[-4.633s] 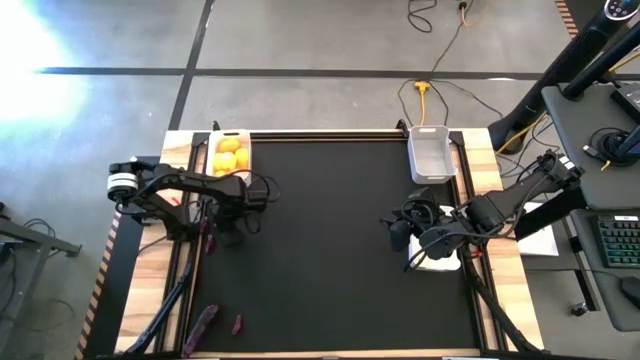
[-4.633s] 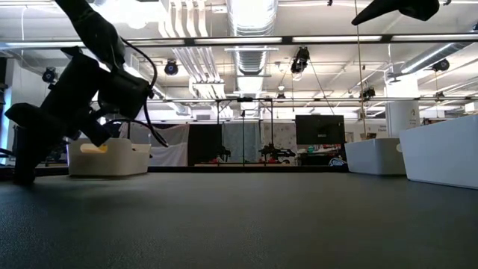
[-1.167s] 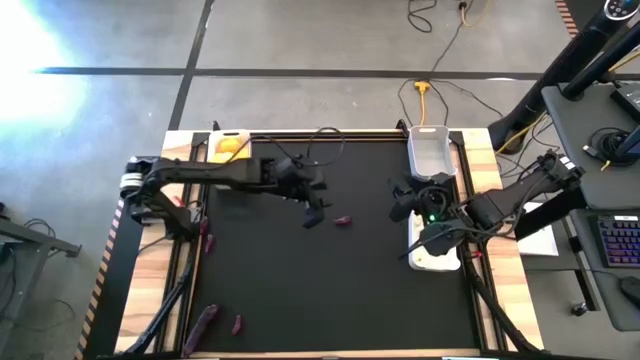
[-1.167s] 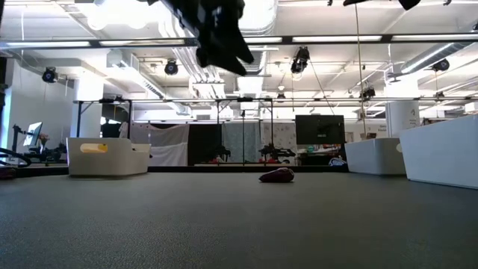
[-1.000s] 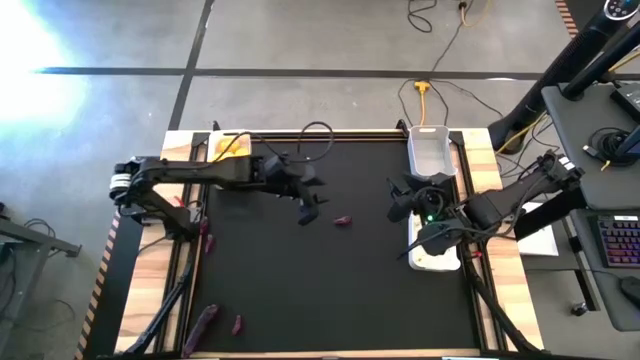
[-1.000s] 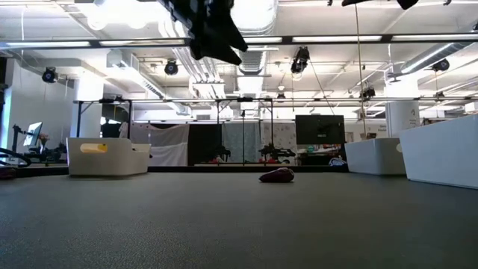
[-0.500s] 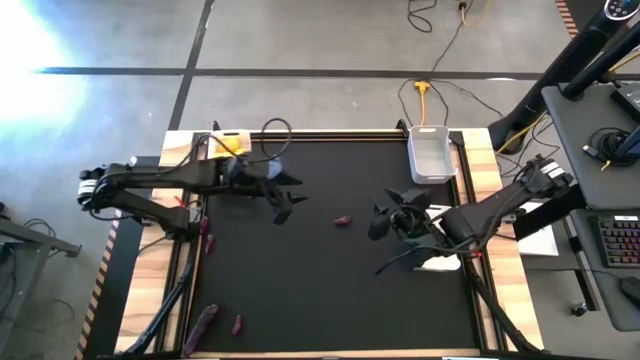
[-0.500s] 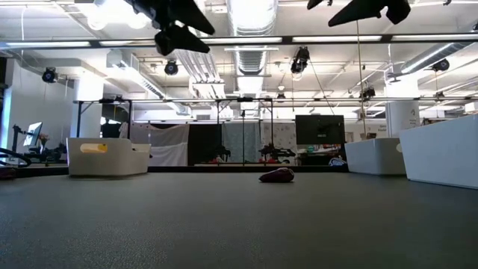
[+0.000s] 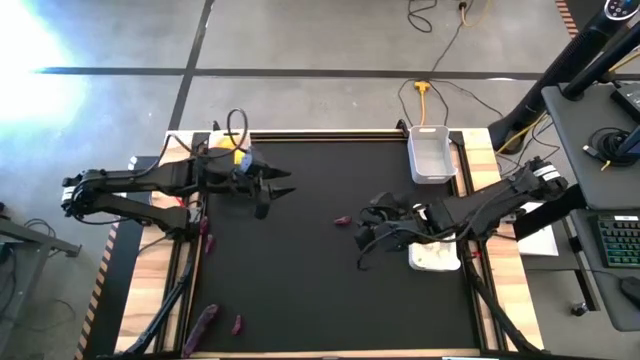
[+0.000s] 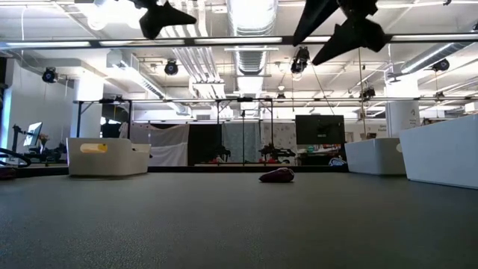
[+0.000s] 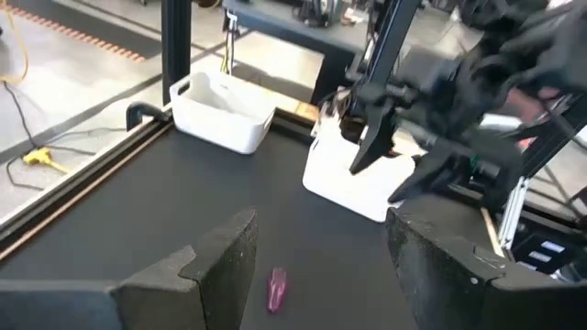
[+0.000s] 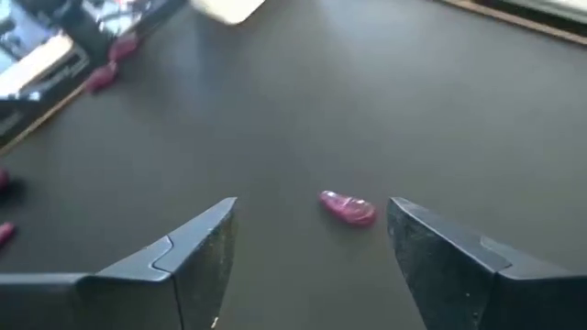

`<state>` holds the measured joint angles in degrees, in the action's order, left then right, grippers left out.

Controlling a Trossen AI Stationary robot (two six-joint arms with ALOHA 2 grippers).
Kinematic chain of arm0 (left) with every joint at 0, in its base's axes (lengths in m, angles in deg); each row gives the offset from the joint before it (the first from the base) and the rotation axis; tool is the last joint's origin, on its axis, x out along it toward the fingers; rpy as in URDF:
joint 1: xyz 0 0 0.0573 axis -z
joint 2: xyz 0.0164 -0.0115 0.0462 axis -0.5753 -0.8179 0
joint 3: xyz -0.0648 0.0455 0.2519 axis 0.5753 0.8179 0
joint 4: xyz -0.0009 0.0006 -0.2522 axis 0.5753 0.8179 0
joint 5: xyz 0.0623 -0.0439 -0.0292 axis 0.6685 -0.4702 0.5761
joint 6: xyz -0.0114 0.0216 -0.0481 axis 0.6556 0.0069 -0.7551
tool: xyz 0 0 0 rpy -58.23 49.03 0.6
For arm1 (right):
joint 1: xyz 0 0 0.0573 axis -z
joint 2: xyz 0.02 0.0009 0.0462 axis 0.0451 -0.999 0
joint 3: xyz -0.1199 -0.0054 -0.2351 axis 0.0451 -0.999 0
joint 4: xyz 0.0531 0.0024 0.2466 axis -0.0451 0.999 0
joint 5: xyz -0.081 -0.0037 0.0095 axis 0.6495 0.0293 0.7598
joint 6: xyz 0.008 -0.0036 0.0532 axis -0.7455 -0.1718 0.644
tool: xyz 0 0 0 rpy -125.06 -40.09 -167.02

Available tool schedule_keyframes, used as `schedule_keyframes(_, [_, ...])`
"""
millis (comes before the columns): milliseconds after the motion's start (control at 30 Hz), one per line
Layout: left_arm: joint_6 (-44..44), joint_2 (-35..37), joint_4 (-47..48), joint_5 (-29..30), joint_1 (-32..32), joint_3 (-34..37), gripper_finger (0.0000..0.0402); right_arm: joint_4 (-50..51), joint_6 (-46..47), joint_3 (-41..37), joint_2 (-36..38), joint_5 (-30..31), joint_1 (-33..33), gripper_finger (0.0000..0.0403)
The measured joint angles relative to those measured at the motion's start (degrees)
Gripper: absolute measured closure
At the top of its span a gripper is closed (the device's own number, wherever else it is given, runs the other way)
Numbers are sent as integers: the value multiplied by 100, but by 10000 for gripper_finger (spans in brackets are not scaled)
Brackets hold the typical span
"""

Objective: Sort produce into baskets
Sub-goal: Put the purple eggplant into the gray bin

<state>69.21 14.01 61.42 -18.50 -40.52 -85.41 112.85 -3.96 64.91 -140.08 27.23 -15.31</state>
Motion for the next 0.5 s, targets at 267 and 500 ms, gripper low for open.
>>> schedule_keyframes(267, [-15, 396, 156, -3, 10, 16, 178, -372, -233, 0, -390, -552, 173, 91])
schedule_keyframes(500, [59, 554, 229, -6, 10, 96, 178, -487, -229, 0, -455, -809, 248, 77])
